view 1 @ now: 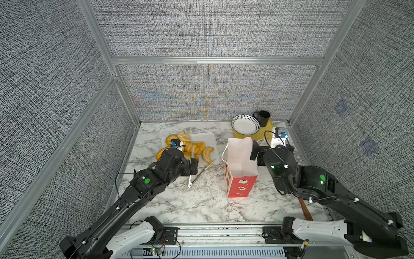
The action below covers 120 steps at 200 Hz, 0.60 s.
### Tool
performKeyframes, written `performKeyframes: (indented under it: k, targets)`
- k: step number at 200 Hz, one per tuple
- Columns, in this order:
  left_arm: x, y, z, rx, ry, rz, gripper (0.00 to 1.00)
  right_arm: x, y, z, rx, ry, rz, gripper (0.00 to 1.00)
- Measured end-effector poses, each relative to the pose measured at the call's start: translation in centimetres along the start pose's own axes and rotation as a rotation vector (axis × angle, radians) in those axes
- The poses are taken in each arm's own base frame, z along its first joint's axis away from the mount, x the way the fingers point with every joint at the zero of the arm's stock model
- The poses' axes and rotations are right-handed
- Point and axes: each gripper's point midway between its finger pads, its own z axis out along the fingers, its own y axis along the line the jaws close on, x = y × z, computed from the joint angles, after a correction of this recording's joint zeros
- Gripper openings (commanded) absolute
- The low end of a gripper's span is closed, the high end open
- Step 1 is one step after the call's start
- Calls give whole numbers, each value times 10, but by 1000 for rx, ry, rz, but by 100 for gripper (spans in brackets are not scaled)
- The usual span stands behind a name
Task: Pack bread into a paper bag
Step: Adjust the paper bag at the center of the board.
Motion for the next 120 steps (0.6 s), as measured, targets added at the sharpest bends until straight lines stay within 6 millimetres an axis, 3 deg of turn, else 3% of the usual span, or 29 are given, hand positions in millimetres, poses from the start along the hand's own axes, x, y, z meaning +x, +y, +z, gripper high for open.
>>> performKeyframes:
  k: [31, 51, 78, 120]
  targets:
    - [41, 26, 14, -78, 66, -10, 98, 25, -15, -3, -13, 43, 53, 99]
    - [55, 34, 20, -102, 88, -21, 98, 50, -15, 2, -8, 81, 39, 99]
    - [61, 37, 27, -123, 108, -26, 98, 80, -1, 13, -29, 139, 16, 99]
    - [60, 38, 26, -115, 83, -43, 98, 87, 8, 17, -46, 143, 63, 98]
